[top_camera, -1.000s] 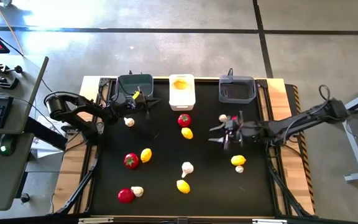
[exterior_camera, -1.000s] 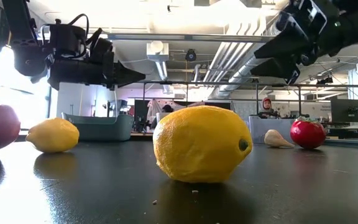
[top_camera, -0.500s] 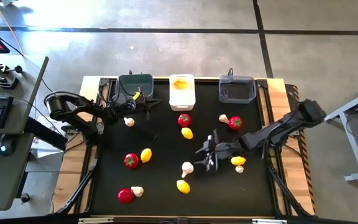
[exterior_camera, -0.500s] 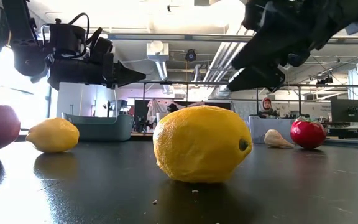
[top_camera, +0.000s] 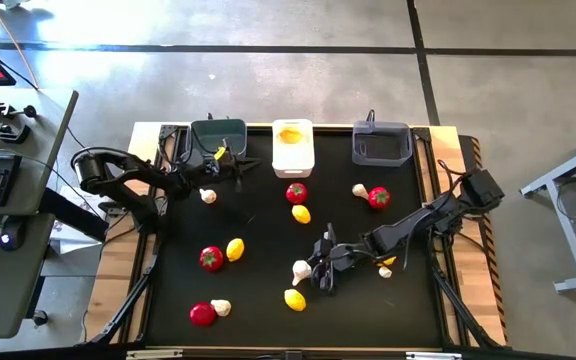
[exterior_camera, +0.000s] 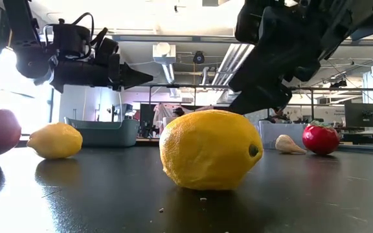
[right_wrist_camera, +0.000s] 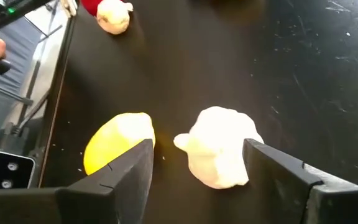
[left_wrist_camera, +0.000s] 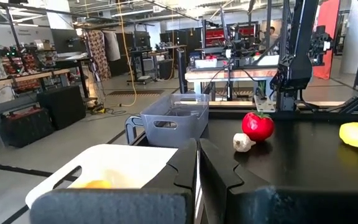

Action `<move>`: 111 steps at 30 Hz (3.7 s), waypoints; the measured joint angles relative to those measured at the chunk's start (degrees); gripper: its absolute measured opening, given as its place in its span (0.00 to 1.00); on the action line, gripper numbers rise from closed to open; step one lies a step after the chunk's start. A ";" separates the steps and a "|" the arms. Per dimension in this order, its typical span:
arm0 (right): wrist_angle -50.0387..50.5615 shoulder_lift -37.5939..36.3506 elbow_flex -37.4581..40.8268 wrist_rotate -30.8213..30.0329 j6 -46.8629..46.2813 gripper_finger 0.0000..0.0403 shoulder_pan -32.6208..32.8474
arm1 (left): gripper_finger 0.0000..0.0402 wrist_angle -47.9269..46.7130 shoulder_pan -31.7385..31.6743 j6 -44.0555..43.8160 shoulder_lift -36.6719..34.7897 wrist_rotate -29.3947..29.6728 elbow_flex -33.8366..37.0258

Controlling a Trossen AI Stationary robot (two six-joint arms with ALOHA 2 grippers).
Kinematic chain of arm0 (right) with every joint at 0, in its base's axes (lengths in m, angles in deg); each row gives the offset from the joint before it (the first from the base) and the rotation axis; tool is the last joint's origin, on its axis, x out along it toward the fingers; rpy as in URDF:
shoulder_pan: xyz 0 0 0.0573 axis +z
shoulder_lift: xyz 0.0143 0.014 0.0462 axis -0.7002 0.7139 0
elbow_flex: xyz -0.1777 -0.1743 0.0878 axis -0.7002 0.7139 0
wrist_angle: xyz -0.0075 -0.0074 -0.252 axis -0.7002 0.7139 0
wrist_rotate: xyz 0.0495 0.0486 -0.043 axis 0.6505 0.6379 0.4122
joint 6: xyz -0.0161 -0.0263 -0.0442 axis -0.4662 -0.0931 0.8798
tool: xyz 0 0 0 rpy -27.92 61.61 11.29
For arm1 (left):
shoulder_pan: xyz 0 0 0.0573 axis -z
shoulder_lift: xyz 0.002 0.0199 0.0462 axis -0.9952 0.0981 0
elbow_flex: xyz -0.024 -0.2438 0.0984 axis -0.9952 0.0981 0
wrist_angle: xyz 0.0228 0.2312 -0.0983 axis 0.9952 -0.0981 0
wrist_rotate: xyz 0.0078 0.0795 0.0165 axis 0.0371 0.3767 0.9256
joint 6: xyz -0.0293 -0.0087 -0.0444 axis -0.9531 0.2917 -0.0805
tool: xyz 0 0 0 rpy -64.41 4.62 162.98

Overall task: Sort produce into baskets
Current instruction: Put the white garlic into the blue bin

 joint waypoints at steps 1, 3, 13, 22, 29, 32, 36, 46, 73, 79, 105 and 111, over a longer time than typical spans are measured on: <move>-0.10 0.26 0.00 -0.02 -0.01 0.59 0.00 | 0.01 -0.08 0.00 0.00 0.00 0.01 -0.11; -0.16 0.98 0.00 -0.15 0.00 0.59 -0.22 | 0.01 -0.38 0.00 0.00 0.00 0.01 -0.41; -0.34 4.56 0.00 -0.84 1.49 0.59 -2.08 | 0.01 -2.47 0.00 -0.02 0.00 0.24 -0.62; -2.52 6.65 0.00 -0.59 7.88 0.56 -3.78 | 0.01 -5.73 0.00 -0.66 0.00 0.31 -0.62; -2.94 6.40 0.00 0.71 15.42 0.36 -6.90 | 0.01 -6.71 0.00 -0.66 0.00 0.29 -0.62; -3.20 6.14 0.00 1.55 17.31 0.24 -8.49 | 0.01 -7.30 0.02 -0.83 0.00 0.29 -0.62; -3.27 4.45 0.00 1.68 19.60 0.15 -11.71 | 0.01 -7.82 0.00 -2.27 0.00 0.14 -0.60; -8.52 -1.32 0.00 0.91 24.79 0.16 -23.53 | 0.01 -8.13 0.02 -7.16 0.00 -0.17 -0.60; -36.69 2.75 0.07 -9.93 63.06 0.17 -31.58 | 0.47 -17.16 3.21 -31.05 0.00 -10.48 -8.58; -37.10 2.76 0.07 -10.01 63.71 0.17 -31.39 | 0.47 -17.49 3.05 -29.55 0.00 -9.94 -9.10; -37.43 2.76 0.07 -8.36 60.84 0.33 -31.48 | 0.04 -24.48 -4.04 -19.15 -0.02 -18.54 -14.67; -39.29 2.76 0.07 -12.27 60.59 0.49 -32.02 | 0.03 -24.03 -5.88 -17.91 -0.02 -17.95 -14.70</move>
